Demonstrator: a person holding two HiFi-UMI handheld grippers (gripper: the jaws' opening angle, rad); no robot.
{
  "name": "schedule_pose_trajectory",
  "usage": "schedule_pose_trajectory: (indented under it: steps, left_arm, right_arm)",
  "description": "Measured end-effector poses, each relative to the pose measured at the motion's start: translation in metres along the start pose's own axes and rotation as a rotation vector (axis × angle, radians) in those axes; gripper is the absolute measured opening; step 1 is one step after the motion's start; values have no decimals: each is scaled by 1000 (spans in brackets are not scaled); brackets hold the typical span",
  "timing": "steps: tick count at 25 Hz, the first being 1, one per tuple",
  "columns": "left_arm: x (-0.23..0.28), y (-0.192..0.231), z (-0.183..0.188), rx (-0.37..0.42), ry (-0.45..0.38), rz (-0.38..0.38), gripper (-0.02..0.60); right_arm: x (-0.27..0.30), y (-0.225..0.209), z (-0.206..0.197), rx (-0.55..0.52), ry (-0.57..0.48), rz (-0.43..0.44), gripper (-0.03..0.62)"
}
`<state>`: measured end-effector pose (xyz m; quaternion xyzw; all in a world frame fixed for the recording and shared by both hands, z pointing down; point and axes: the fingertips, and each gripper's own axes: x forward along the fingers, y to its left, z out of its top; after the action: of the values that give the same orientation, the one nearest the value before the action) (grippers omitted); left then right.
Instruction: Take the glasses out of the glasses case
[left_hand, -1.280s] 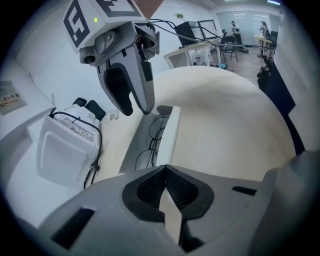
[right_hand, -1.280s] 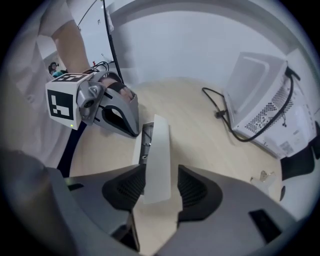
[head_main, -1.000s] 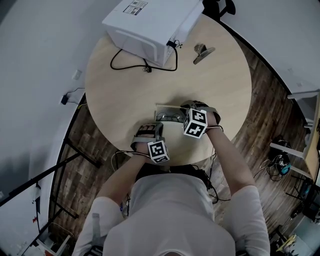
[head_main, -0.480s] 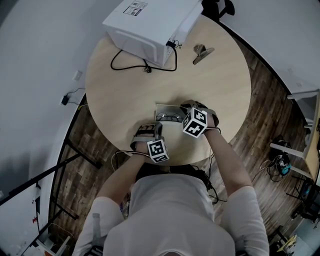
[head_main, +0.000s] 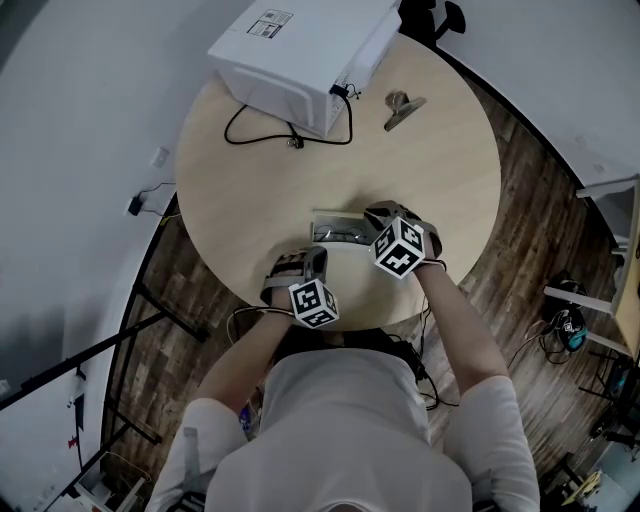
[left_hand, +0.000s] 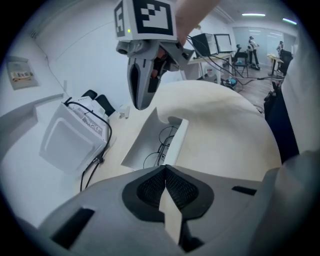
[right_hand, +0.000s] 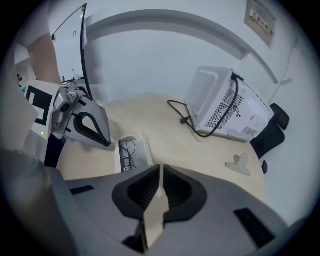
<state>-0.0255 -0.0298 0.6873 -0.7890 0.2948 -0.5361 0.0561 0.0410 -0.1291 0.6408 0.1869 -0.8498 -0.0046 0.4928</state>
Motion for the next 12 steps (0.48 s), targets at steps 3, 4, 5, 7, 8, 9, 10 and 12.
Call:
schedule_pose_trajectory:
  steps: [3, 4, 5, 7, 8, 9, 10, 12]
  left_arm:
    - [-11, 9, 9, -69, -45, 10, 8]
    - [-15, 11, 12, -89, -65, 13, 8]
    - [-19, 14, 16, -109, -85, 16, 8]
    - [-29, 19, 22, -157, -126, 23, 8]
    - [-34, 21, 24, -185, -146, 26, 9]
    - [-39, 23, 27, -213, -166, 30, 8]
    - [-44, 26, 29, -239, -187, 35, 8]
    - [-55, 30, 34, -286, -230, 43, 8]
  right_arm:
    - [-10, 1, 1, 36, -34, -14, 25]
    - [-14, 2, 1, 41, -42, -19, 23]
    - [-17, 3, 0, 44, -51, -27, 20]
    - [-25, 6, 0, 60, -76, -49, 15]
    - [-30, 6, 1, 79, -94, -63, 14]
    - [-35, 7, 2, 106, -117, -75, 14]
    - [-40, 7, 4, 138, -144, -86, 12]
    - [-52, 9, 7, 200, -200, -100, 12]
